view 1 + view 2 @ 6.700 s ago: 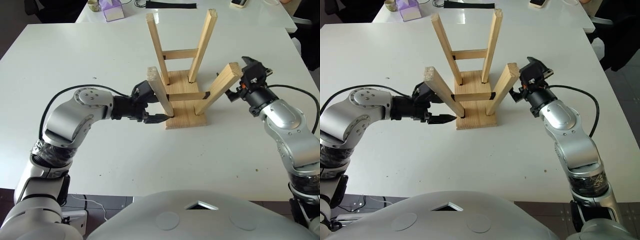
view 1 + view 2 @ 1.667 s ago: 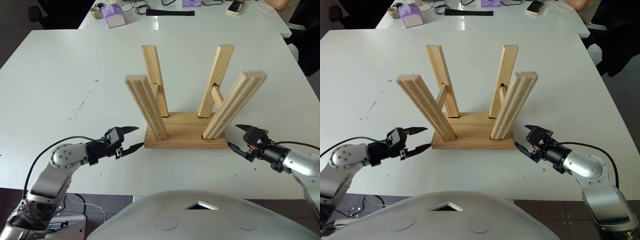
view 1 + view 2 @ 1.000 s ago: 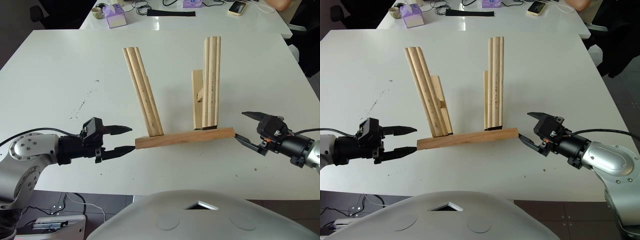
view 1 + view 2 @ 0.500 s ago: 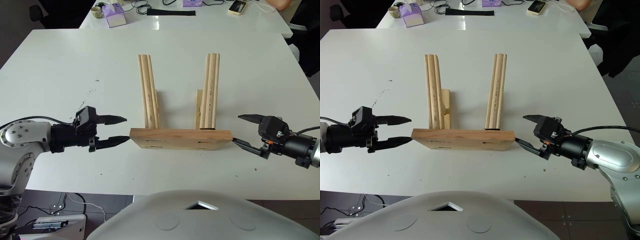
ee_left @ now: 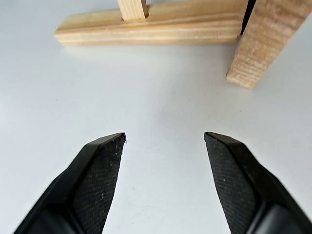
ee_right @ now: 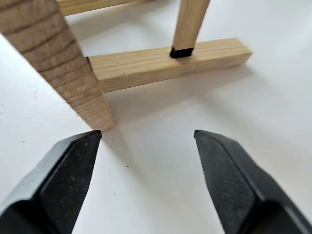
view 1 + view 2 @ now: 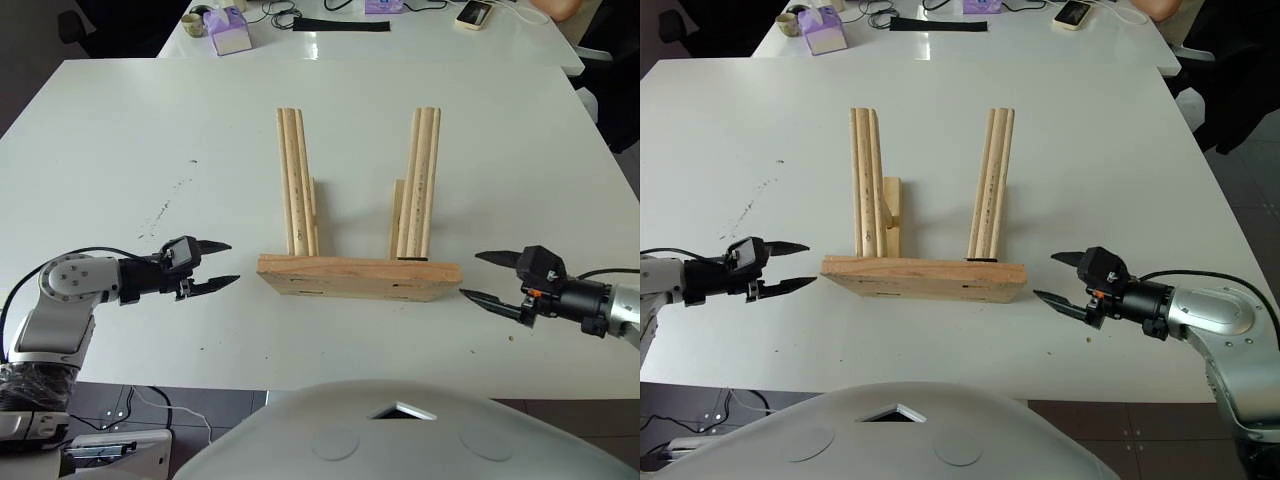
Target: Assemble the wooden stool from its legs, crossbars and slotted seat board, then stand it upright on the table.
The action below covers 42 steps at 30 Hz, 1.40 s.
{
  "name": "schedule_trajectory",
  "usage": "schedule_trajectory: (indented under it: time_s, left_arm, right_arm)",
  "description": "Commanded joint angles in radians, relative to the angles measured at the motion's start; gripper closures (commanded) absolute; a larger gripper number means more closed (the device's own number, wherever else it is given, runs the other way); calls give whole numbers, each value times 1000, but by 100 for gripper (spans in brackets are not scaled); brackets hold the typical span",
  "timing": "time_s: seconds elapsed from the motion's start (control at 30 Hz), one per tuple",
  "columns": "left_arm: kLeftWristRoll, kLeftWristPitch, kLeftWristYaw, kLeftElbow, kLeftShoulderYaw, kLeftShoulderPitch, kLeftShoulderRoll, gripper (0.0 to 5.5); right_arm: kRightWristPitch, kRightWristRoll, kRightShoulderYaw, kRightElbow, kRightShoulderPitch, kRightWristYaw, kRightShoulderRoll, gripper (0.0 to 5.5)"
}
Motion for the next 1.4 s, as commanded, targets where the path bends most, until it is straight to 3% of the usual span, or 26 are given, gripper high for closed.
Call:
schedule_trajectory:
  time_s: [0.03, 0.47, 0.83, 0.97, 1.1, 1.23, 1.33, 1.4]
  left_arm:
    - [16, -26, -31, 4, -73, -8, -44, 249]
    - [55, -45, -24, 49, -187, -94, -129, 259]
    - [-12, 26, -71, -20, -182, -108, -127, 419]
    - [-57, 100, -65, -98, -153, -102, -124, 419]
    - [-149, 204, -81, -243, -82, -71, -77, 419]
    - [-338, 403, -104, -472, 72, 19, 35, 419]
    - [-541, 602, -109, -622, 252, 99, 128, 419]
    - [-709, 752, -81, -685, 376, 119, 187, 419]
  right_arm:
    - [-35, -39, 103, 53, -51, 4, 26, 197]
    - [-91, -105, 275, 199, -195, 0, 99, 199]
    - [-74, -78, 286, 183, -187, -11, 128, 360]
    - [-48, -51, 260, 147, -170, -15, 125, 374]
    - [62, 33, 186, 6, -114, -27, 96, 374]
    - [334, 276, -8, -249, -7, -23, -3, 374]
    - [522, 739, -266, -338, 27, -65, -77, 374]
    - [513, 1206, -424, -315, 61, -152, -200, 374]
